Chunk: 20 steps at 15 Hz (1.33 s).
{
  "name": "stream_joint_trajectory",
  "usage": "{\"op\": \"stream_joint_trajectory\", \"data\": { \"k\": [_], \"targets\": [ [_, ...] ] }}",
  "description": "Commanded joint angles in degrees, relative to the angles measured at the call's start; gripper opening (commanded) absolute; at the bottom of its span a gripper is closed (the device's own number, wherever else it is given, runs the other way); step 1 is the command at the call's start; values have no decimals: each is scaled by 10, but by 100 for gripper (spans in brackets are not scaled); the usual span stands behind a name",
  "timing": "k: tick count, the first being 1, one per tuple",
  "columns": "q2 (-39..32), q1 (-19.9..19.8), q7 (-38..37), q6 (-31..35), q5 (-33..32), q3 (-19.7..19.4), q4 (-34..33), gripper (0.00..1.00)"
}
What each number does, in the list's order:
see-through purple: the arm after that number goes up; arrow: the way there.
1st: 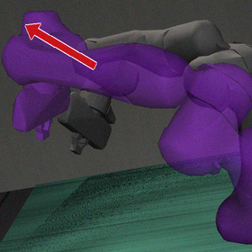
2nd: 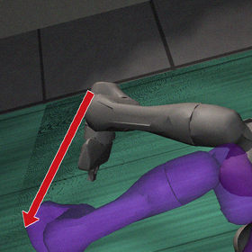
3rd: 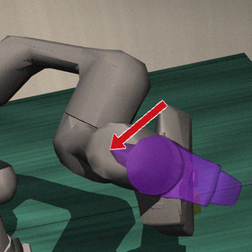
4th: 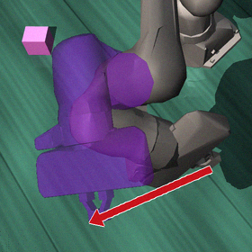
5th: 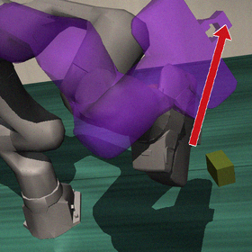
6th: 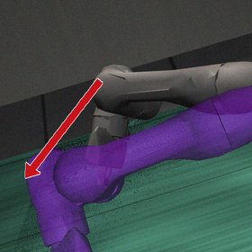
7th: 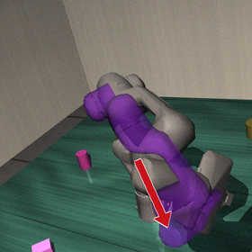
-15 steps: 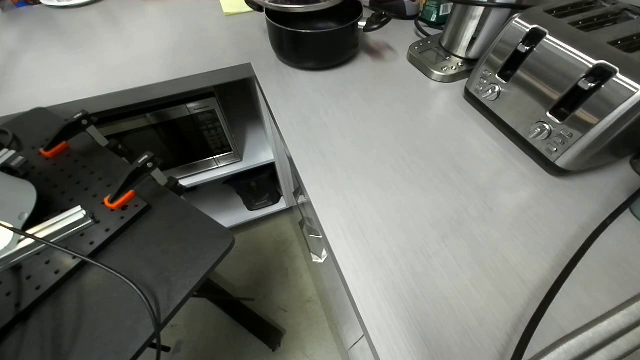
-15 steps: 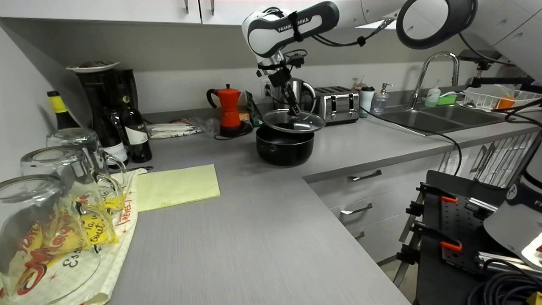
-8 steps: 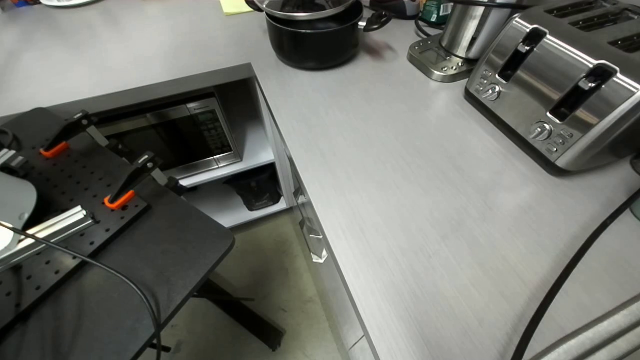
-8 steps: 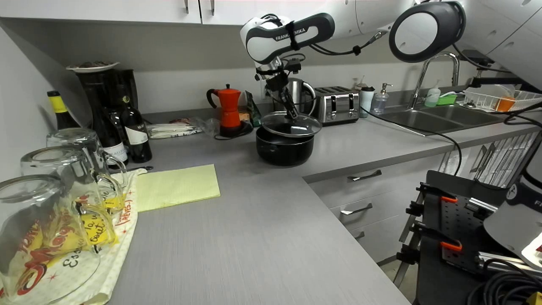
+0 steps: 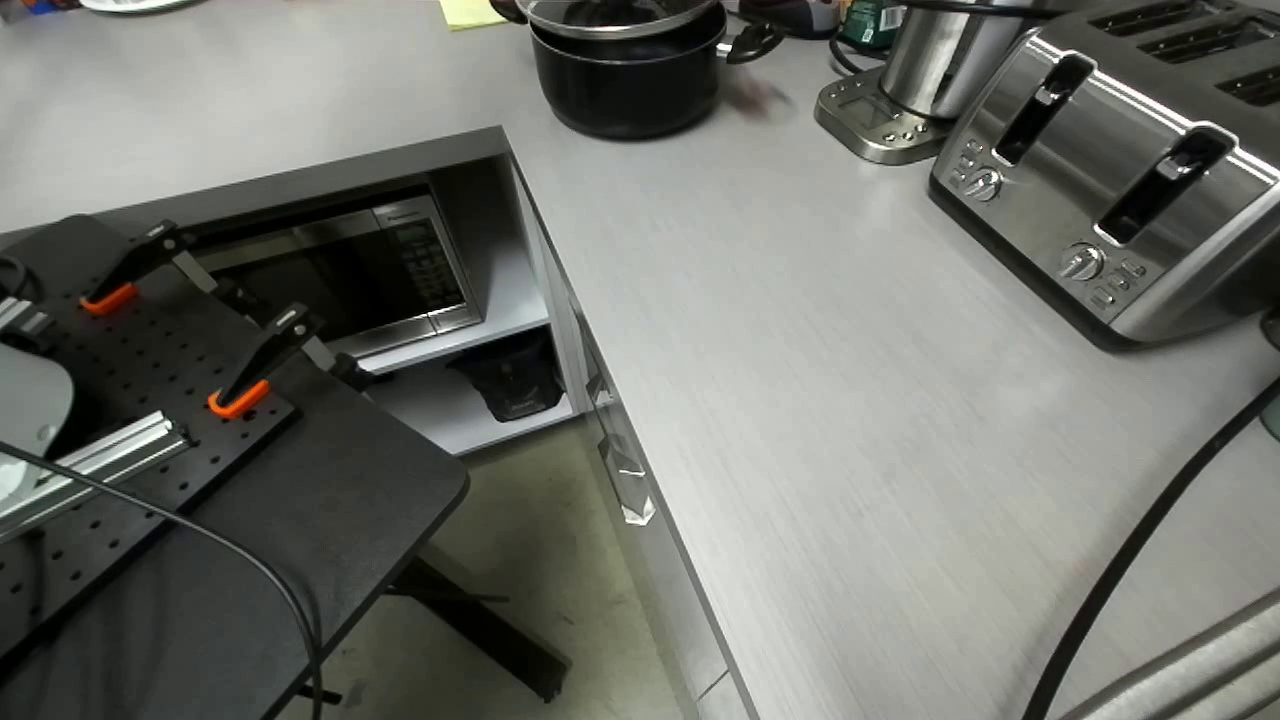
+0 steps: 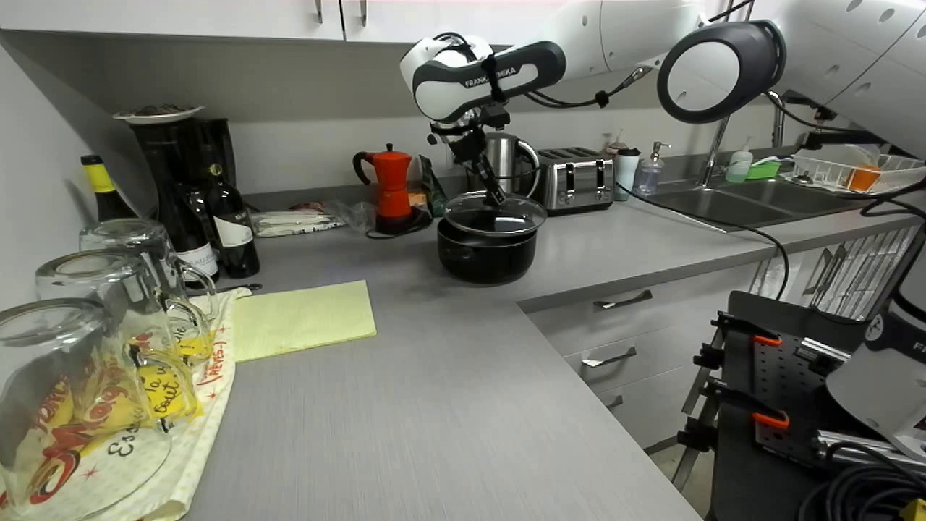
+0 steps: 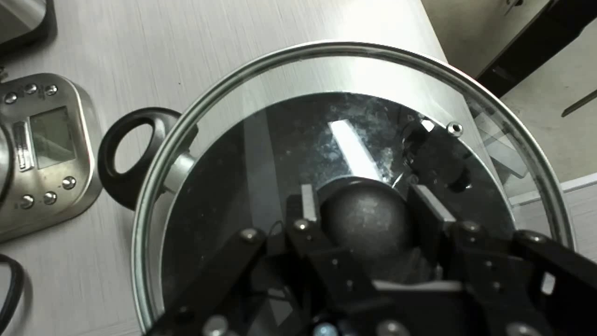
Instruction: Put the lid on the pot
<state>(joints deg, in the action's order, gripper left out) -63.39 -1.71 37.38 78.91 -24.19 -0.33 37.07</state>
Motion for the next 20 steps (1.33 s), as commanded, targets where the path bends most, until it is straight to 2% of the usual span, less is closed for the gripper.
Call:
{"op": "stream_joint_trajectory", "data": {
  "k": [1, 9, 20],
  "targets": [
    [-20, 7, 54, -22, -20, -9, -52, 25],
    [-40, 11, 93, -19, -34, -10, -61, 25],
    [-58, 19, 98, -15, -48, -11, -75, 25]
  ]
}}
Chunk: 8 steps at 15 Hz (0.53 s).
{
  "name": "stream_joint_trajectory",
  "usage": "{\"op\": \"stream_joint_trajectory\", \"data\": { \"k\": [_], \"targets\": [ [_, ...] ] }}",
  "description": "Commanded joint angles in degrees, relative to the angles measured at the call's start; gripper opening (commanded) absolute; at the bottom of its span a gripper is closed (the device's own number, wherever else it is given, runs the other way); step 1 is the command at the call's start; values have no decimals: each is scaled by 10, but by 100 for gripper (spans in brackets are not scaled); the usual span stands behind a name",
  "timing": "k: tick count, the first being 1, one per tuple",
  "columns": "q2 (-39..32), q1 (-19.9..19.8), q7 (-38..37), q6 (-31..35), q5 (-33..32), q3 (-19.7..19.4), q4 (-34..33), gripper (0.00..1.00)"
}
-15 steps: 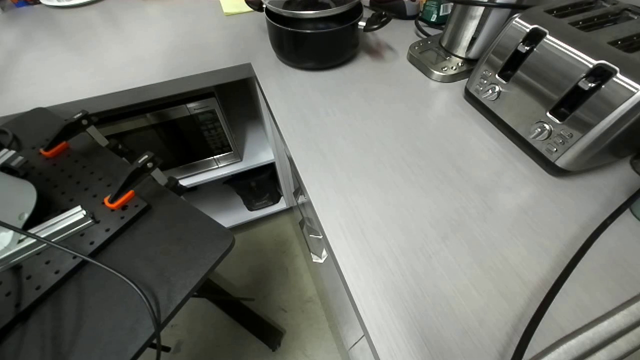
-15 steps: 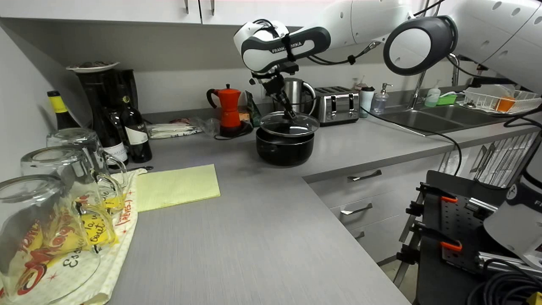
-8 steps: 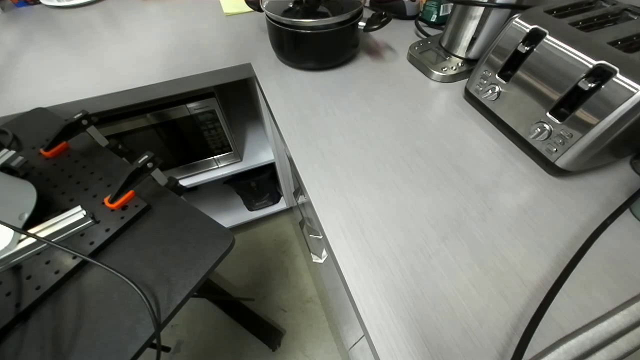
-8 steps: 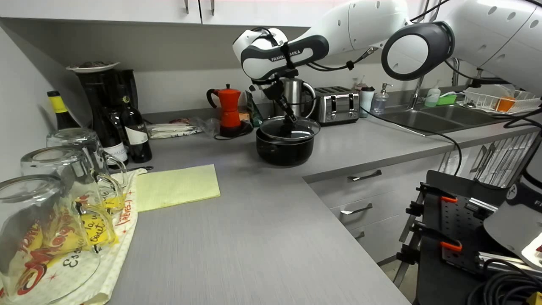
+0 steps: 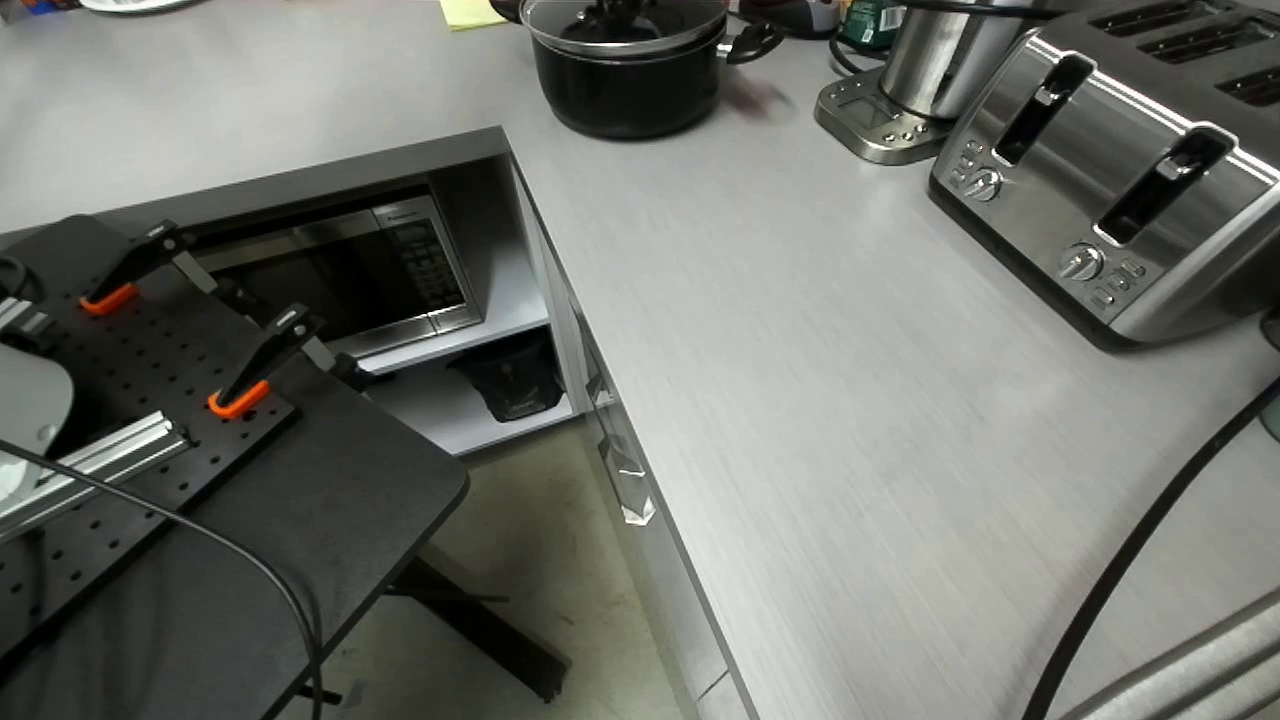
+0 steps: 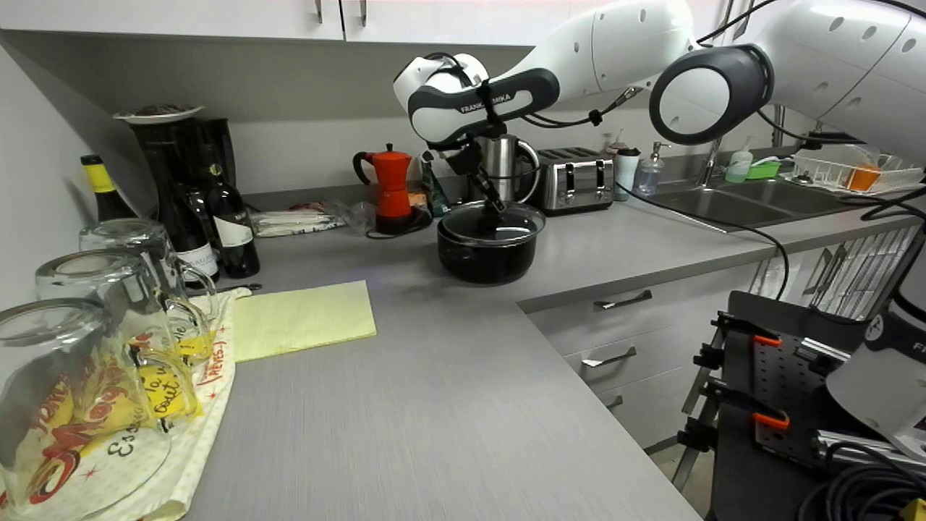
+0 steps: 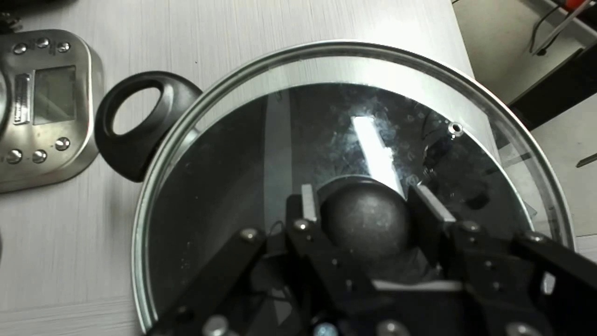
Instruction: Put the lid on the pot
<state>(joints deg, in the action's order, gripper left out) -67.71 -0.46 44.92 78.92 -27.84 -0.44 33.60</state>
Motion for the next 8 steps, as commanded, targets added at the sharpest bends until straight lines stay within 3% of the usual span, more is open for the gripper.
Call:
{"op": "stream_joint_trajectory", "data": {
  "k": [1, 8],
  "targets": [
    [-15, 6, 23, -15, -11, -10, -40, 25],
    [-23, 0, 20, -13, -7, -12, -46, 25]
  ]
}}
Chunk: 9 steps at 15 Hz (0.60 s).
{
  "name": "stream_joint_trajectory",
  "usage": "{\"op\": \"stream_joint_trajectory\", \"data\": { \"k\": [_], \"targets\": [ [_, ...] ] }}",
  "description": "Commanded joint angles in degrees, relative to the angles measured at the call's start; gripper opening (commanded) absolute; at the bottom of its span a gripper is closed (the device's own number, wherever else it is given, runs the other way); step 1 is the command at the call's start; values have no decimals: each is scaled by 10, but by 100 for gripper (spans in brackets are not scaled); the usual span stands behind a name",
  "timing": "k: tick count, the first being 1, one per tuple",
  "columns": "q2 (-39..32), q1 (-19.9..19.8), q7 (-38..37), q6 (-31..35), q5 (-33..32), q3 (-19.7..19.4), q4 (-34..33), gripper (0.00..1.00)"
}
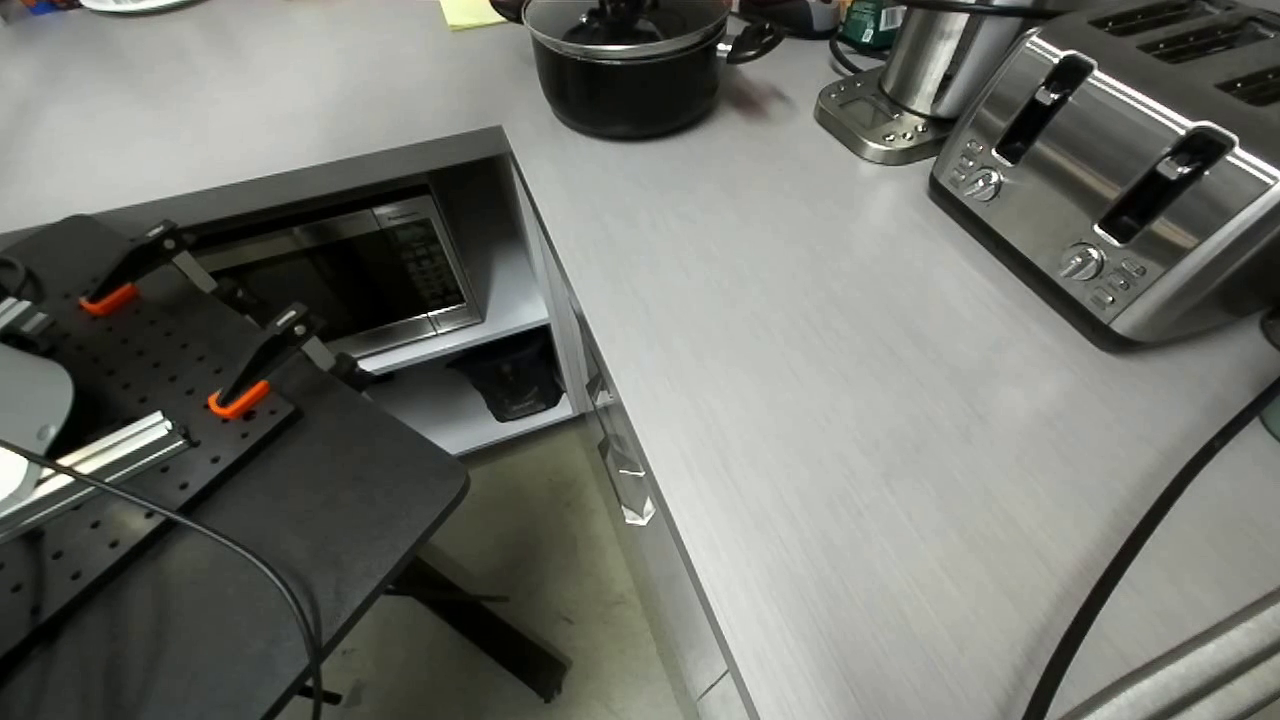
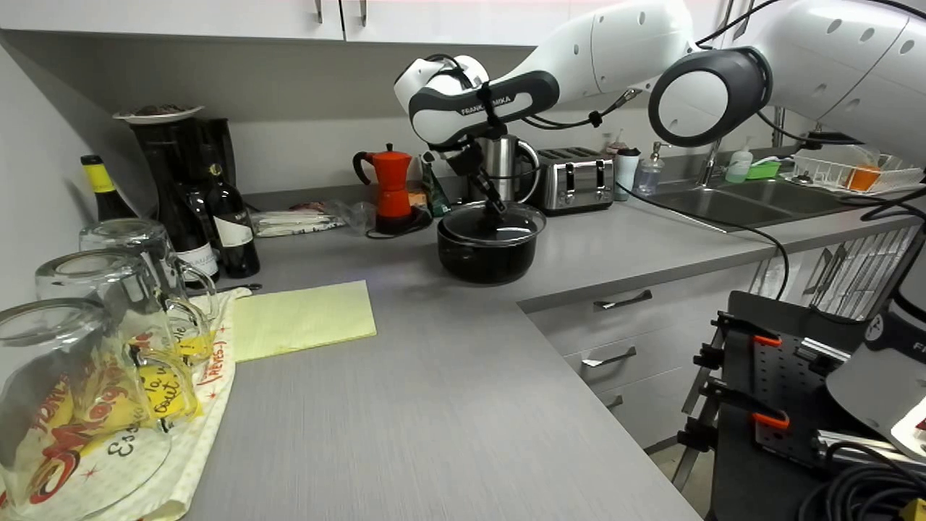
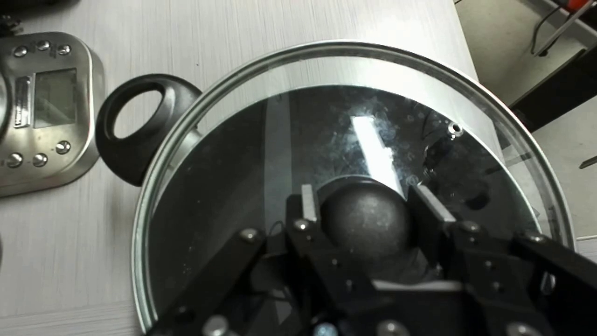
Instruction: Put the lid on the pot
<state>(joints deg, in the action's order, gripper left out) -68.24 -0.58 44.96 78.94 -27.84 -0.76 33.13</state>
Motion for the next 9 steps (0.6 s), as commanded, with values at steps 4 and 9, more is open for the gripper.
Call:
{"op": "stream_joint_trajectory", "data": {
  "k": [4, 9],
  "targets": [
    [-23, -2, 15, -11, -4, -9, -48, 25],
    [-24, -1, 12, -10, -1, -6, -49, 25]
  ]
}}
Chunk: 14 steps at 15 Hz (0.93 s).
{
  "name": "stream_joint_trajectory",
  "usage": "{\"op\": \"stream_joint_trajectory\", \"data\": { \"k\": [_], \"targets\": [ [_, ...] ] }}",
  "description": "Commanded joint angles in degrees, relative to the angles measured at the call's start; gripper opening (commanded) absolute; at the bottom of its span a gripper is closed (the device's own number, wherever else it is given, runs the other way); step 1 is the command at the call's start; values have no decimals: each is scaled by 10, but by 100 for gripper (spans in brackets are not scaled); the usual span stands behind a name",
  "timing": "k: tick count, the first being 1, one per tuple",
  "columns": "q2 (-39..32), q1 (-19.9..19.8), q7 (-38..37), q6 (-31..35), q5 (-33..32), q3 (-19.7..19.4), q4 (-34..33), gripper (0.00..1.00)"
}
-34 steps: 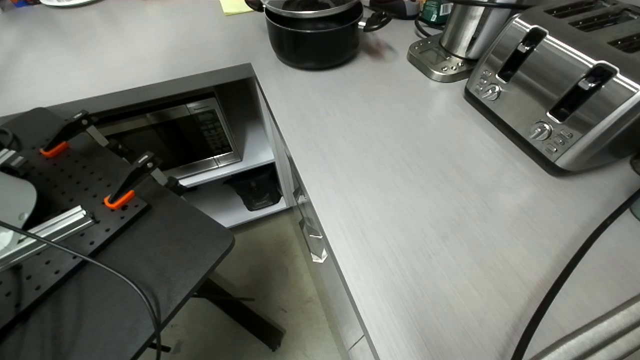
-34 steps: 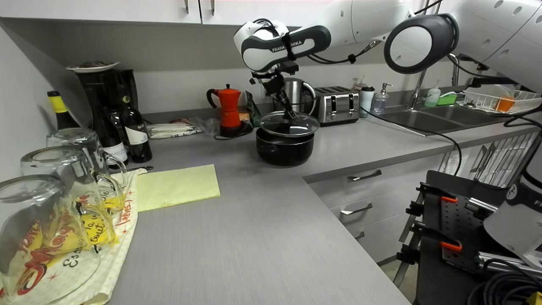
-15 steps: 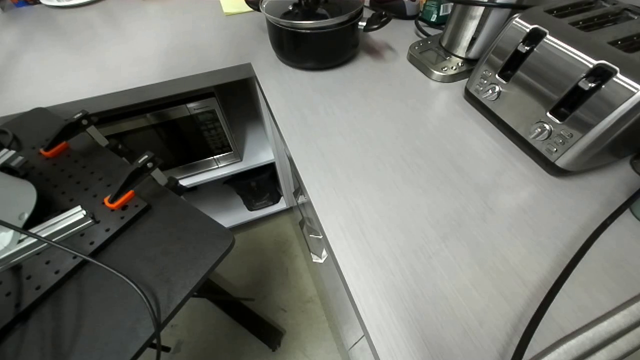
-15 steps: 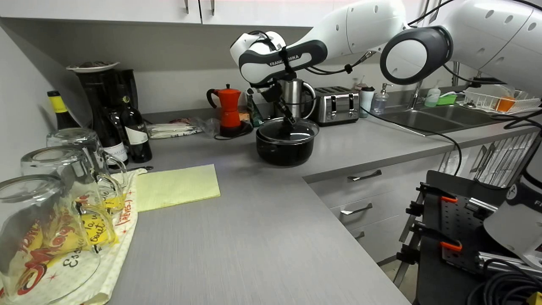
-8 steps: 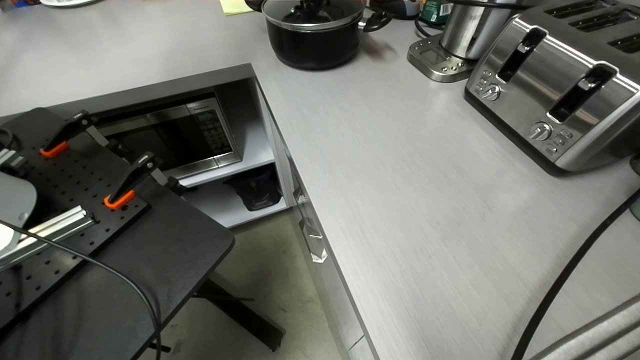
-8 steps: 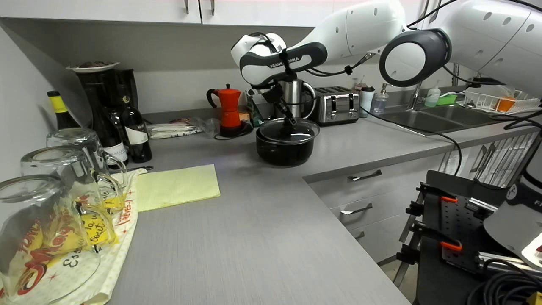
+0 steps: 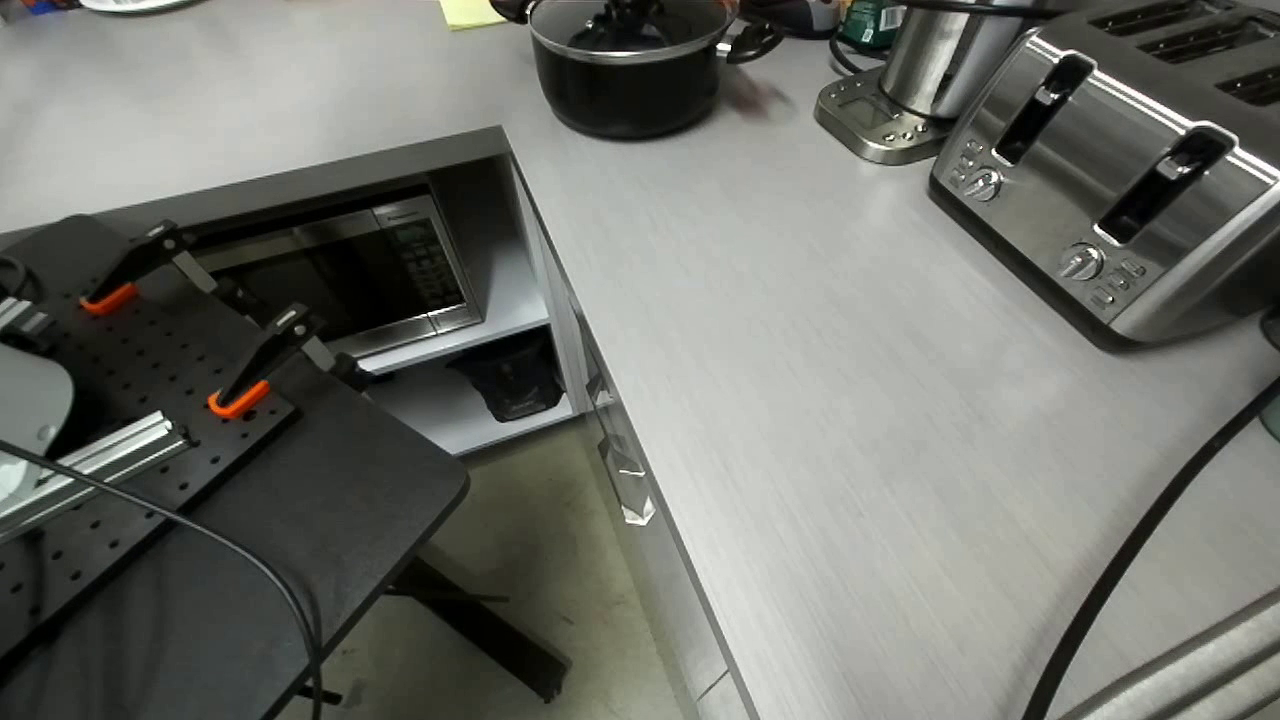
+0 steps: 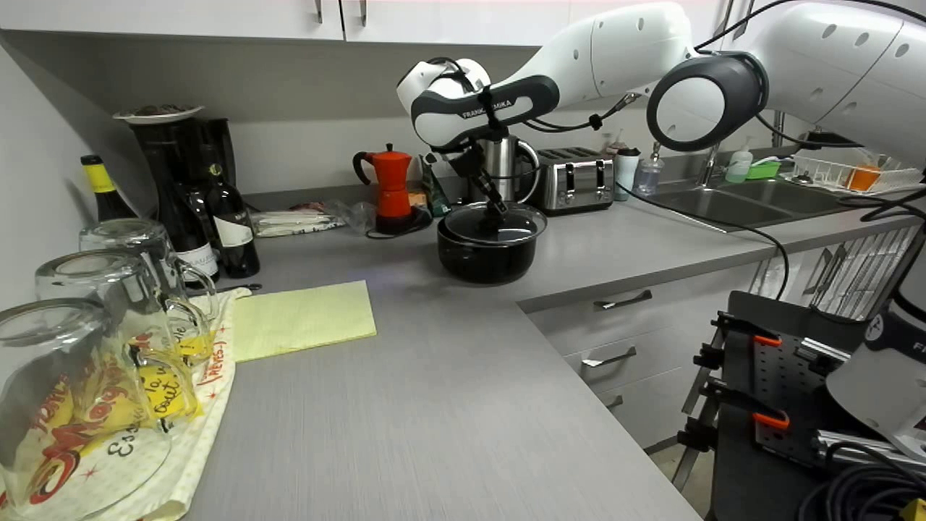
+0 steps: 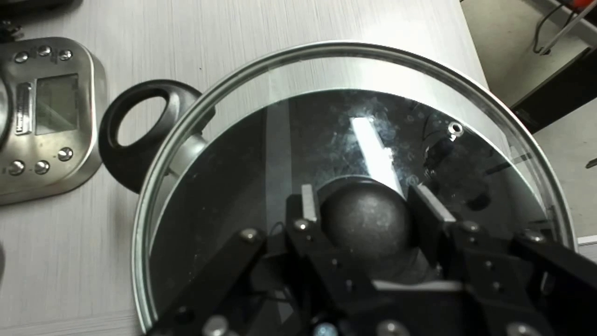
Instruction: Put the lid on the pot
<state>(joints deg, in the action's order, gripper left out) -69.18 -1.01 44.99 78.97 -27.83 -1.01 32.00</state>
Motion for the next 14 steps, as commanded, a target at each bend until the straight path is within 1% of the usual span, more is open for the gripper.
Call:
{"op": "stream_joint_trajectory", "data": {
  "k": [1, 14],
  "targets": [
    [-14, 4, 11, -10, -1, -4, -37, 25],
    [-16, 16, 7, -5, -1, -5, -45, 25]
  ]
}}
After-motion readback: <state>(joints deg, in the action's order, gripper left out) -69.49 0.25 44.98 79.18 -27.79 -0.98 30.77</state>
